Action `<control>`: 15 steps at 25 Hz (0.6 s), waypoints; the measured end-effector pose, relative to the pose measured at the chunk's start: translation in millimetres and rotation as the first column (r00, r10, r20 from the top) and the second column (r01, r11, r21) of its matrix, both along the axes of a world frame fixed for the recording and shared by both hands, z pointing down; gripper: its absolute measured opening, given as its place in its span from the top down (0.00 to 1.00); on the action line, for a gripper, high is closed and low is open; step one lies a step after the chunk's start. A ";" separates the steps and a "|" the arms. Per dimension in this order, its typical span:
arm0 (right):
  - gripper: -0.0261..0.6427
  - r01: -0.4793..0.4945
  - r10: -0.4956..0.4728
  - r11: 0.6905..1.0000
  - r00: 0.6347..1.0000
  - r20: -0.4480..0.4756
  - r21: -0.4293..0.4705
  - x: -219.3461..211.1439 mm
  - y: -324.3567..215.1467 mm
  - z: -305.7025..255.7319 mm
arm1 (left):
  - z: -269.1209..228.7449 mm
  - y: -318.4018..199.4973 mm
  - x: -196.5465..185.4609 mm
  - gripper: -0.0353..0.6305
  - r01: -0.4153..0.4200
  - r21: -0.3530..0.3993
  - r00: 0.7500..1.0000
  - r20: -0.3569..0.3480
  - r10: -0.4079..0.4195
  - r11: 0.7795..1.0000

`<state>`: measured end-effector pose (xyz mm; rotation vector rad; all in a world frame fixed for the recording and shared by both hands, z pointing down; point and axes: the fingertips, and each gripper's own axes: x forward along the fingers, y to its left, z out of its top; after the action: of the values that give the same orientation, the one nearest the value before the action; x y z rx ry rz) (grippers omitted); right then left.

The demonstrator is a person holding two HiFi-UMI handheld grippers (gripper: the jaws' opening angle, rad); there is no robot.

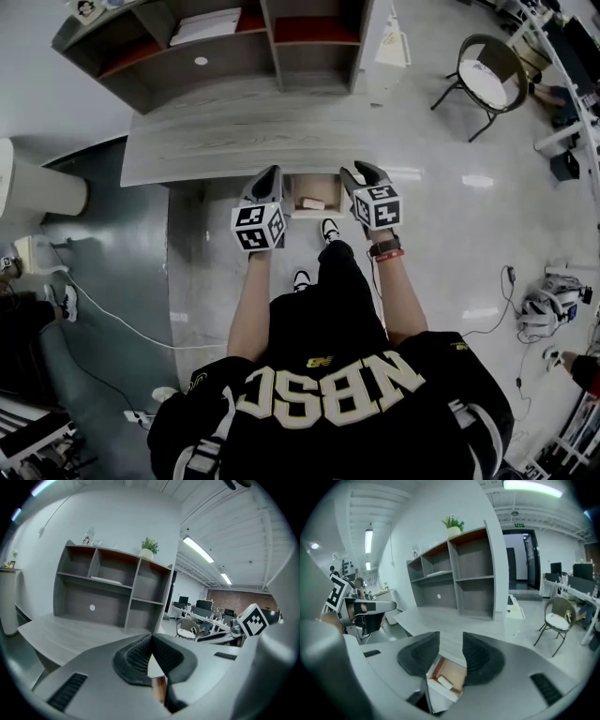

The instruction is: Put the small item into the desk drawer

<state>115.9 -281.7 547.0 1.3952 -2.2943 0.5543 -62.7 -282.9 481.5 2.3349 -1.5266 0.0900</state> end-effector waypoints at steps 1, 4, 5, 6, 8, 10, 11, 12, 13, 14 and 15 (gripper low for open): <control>0.72 -0.006 0.006 1.000 1.000 0.007 0.025 -0.1 0.0 -11.0 | -9.2 0.0 -0.6 0.93 -0.001 0.017 1.000 -0.003 0.001 1.000; 0.74 -0.035 0.031 0.995 0.999 0.039 0.092 -0.2 -2.5 -40.7 | -31.6 -4.1 -1.8 0.93 -0.007 0.067 1.000 -0.007 0.008 0.998; 0.75 -0.040 0.035 0.993 0.998 0.047 0.111 -1.5 -3.6 -49.2 | -37.6 -5.9 -2.7 0.93 -0.010 0.080 1.000 -0.005 0.010 0.997; 0.76 -0.044 0.037 0.991 0.998 0.054 0.130 -3.6 -4.1 -57.1 | -43.4 -7.1 -4.0 0.93 -0.012 0.093 1.000 -0.003 0.012 0.996; 0.78 -0.053 0.042 0.985 0.997 0.071 0.165 -8.1 -2.3 -72.5 | -55.5 -6.5 -6.8 0.93 -0.014 0.121 1.000 0.001 0.014 0.993; 0.81 -0.065 0.048 0.977 0.995 0.087 0.204 -11.5 -0.2 -88.9 | -69.9 -4.6 -9.0 0.93 -0.016 0.156 1.000 0.006 0.016 0.988; 0.82 -0.069 0.049 0.972 0.994 0.093 0.224 -13.2 0.7 -97.1 | -77.6 -3.4 -10.3 0.93 -0.017 0.174 1.000 0.007 0.016 0.985; 0.83 -0.073 0.050 0.967 0.994 0.097 0.244 -15.0 1.6 -105.4 | -85.5 -2.2 -11.9 0.93 -0.018 0.191 1.000 0.007 0.017 0.981; 0.84 -0.077 0.052 0.962 0.994 0.100 0.263 -16.8 2.6 -113.6 | -93.2 -1.1 -13.5 0.93 -0.018 0.207 1.000 0.006 0.017 0.978; 0.85 -0.081 0.054 0.956 0.993 0.104 0.281 -18.3 4.0 -121.6 | -100.3 -0.2 -15.0 0.93 -0.018 0.223 1.000 0.003 0.018 0.975; 0.86 -0.086 0.056 0.950 0.993 0.107 0.299 -19.5 5.3 -129.3 | -106.7 0.3 -16.4 0.93 -0.018 0.238 1.000 0.001 0.019 0.971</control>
<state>96.5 -276.4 417.6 1.6296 -2.4964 0.3030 -79.0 -282.7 374.8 2.5316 -1.5923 -0.0957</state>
